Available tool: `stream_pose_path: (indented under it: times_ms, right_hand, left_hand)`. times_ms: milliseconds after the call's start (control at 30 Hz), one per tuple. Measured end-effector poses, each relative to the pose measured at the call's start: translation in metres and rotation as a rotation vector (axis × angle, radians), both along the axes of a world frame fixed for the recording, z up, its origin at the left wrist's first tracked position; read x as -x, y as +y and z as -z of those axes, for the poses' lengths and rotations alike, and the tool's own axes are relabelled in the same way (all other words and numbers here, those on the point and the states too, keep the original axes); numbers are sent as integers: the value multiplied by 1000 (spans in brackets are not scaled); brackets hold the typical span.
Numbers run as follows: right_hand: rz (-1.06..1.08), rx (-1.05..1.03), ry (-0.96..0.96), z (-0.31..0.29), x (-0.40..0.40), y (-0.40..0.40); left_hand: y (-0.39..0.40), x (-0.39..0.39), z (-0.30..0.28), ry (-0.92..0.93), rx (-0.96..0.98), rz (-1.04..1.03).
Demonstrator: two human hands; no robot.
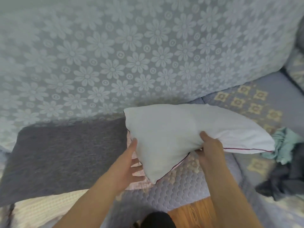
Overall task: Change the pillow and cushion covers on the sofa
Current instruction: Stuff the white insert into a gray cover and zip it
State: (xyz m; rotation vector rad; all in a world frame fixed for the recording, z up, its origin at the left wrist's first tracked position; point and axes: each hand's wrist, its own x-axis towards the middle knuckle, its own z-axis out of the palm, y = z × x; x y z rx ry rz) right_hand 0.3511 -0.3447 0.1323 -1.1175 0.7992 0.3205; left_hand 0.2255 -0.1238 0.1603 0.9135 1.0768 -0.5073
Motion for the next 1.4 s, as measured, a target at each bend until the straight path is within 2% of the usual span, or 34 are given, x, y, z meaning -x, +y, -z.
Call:
stream_pose_path:
  times_ms: [33, 67, 167, 233, 300, 367, 467, 567, 600, 667, 700, 767, 833, 900, 967, 1000, 1033, 1133, 1167, 1233, 1300, 1400]
  right_hand:
    - [-26, -31, -34, -18, 8, 2]
    - [-35, -55, -63, -33, 17, 8]
    - [2, -74, -109, -74, 40, 44]
    - [12, -75, -122, -103, 57, 78]
    - [-57, -109, -112, -126, 86, 117]
    - [-193, -154, -45, -140, 126, 156]
    - [-463, -116, 23, -151, 182, 215]
    - [-1013, 16, 30, -146, 224, 264]
    - [-1181, 106, -33, -144, 234, 281]
    - [-1379, 387, -311, -136, 247, 320]
    - [-1420, 575, -498, -127, 250, 343]
    - [-1496, 916, -799, -101, 250, 393]
    - [-1678, 1141, -855, -64, 246, 432]
    - [-1895, 1272, -671, -31, 244, 453]
    - [-2013, 1326, -460, -17, 256, 464]
    - [-1999, 1349, -423, -18, 269, 472]
    - [-1939, 1370, -456, -22, 282, 483]
    - [-1523, 1311, -659, -43, 327, 522]
    - [-1471, 1290, -744, -47, 344, 535]
    - [-1472, 1230, -908, -49, 378, 555]
    - [-1499, 1139, -1015, -43, 409, 571]
    - [-1612, 1094, -1070, -23, 444, 587]
  left_hand:
    - [-6, -11, -8, -55, 34, -45]
    - [-9, -20, -15, -110, -47, -79]
    - [2, -25, -50, -358, -569, -70]
    - [31, -6, -85, -468, -758, -28]
    - [77, 25, -111, -460, -871, -31]
    - [130, 63, -132, -413, -952, -74]
    - [212, 126, -143, -347, -1082, -144]
    - [306, 198, -104, -199, -1241, -4]
    - [337, 220, -83, -130, -1261, 46]
    - [386, 261, -37, -2, -1260, 85]
    - [401, 276, -18, 1, -1288, 75]
    - [414, 297, 13, -120, -1348, 98]
    - [407, 311, 31, -263, -1291, 180]
    - [403, 331, 47, -303, -1167, 316]
    - [414, 363, 61, -327, -1024, 392]
    - [422, 382, 66, -344, -989, 367]
    - [434, 402, 73, -313, -963, 325]
    - [475, 460, 89, -49, -934, 280]
    - [486, 479, 93, 27, -940, 254]
    - [506, 511, 105, 149, -963, 142]
    - [520, 534, 117, 193, -960, 43]
    - [532, 553, 149, 149, -900, 139]
